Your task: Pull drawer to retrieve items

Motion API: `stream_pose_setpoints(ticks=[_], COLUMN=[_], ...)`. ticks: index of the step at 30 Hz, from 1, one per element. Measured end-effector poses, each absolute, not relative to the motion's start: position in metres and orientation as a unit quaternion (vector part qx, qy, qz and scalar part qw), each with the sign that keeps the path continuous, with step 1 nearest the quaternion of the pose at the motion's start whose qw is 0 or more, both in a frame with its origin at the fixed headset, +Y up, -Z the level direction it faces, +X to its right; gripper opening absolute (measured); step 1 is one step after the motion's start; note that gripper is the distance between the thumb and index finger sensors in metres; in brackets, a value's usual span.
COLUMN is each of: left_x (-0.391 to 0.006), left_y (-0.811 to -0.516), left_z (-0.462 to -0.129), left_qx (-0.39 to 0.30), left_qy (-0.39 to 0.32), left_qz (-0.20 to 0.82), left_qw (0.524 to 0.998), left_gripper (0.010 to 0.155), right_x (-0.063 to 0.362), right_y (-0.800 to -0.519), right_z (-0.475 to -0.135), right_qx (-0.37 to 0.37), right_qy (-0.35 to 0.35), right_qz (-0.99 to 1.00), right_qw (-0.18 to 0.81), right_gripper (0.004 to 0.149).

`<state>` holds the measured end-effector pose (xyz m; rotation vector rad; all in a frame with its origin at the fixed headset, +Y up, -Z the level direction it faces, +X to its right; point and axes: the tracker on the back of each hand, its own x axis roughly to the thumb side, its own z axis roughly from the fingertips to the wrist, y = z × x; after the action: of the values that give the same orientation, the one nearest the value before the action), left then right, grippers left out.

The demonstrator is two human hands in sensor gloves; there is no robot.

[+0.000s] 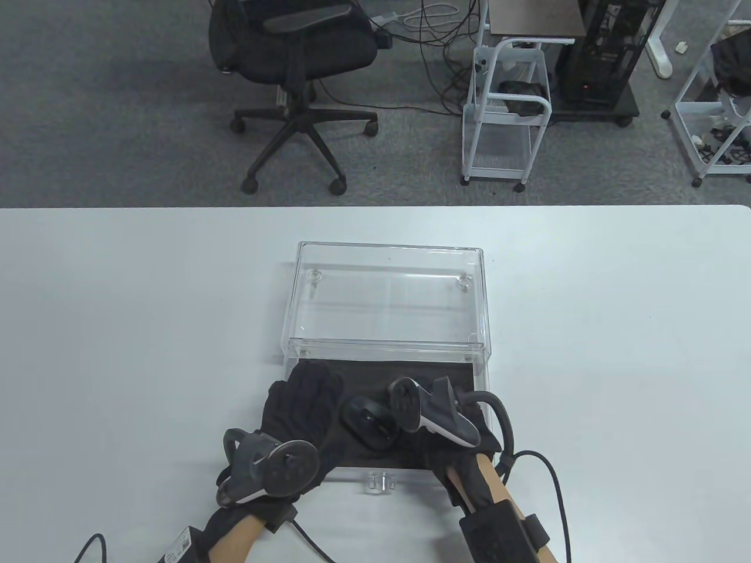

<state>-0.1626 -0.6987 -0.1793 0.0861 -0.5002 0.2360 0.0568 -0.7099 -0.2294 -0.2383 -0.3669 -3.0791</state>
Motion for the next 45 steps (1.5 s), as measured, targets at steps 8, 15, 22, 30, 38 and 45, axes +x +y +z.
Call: stream_pose_setpoints(ticks=[8,15,22,30,38,45], left_x=[-0.163,-0.162,-0.160,-0.160,-0.158,-0.155], left_y=[-0.699,-0.698,-0.699,-0.699,-0.699,-0.695], left_z=[-0.179,-0.179,-0.179,-0.179,-0.178,-0.173], left_qx=[0.043,0.043,0.038,0.034,0.038,0.062], left_qy=[-0.244,-0.245,-0.246,-0.244,-0.251,-0.263], left_qz=[0.118,0.112,0.108,0.108,0.102,0.102], left_qw=[0.962,0.962,0.962,0.963,0.962,0.957], left_gripper=[0.092,0.092,0.092,0.092,0.090,0.088], right_x=[0.112,0.223,0.274,0.281,0.239,0.142], right_y=[-0.633,-0.653,-0.723,-0.755,-0.695,-0.653], right_z=[-0.225,-0.247,-0.248,-0.246,-0.228,-0.188], right_qx=[-0.014,0.155,0.225,0.233,0.164,-0.016], right_qy=[-0.023,-0.083,-0.156,-0.179,-0.031,0.061], right_qz=[-0.999,-0.983,-0.962,-0.956,-0.986,-0.996], right_qw=[-0.031,-0.053,-0.017,-0.003,-0.027,-0.059], right_gripper=[0.084,0.083,0.083,0.082,0.082,0.087])
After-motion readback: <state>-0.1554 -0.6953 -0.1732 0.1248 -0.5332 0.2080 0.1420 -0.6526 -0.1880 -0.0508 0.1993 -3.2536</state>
